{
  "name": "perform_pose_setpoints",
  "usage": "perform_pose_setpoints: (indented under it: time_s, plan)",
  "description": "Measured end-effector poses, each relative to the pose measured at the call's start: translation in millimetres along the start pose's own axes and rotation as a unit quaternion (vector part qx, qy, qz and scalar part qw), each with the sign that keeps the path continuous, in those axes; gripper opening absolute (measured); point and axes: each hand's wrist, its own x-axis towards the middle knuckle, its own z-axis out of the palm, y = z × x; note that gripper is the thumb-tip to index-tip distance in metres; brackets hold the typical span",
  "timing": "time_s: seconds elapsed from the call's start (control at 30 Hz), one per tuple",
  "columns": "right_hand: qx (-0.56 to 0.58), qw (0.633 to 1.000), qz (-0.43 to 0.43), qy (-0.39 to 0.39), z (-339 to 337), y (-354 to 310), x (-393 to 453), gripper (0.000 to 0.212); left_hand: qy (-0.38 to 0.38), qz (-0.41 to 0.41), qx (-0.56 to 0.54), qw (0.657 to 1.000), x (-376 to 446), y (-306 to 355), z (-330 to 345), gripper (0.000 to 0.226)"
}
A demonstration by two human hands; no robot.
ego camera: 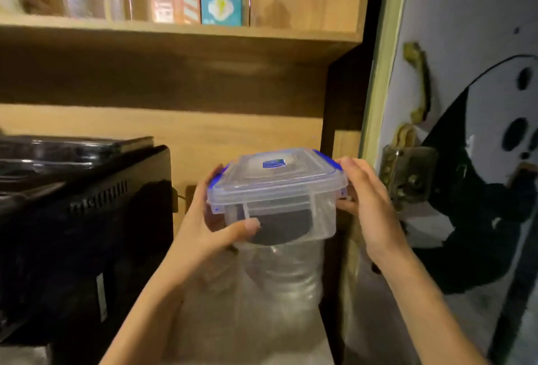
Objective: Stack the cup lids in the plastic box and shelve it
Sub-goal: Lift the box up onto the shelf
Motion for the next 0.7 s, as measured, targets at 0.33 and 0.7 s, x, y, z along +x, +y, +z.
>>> perform_pose_setpoints:
  time_s: [0.33,0.7]
  plan:
    - [-0.033,0.985,-0.171,0.005,-8.1,-121.5,79.7,0.081,-0.017,0.183,0.016,0.983,134.3,120.2,14.3,0.06]
    - [-0.023,0.982,-0.177,0.064,-16.4,-158.9,215.7,0.056,-0.025,0.218,0.096,0.971,277.6,164.6,26.7,0.059]
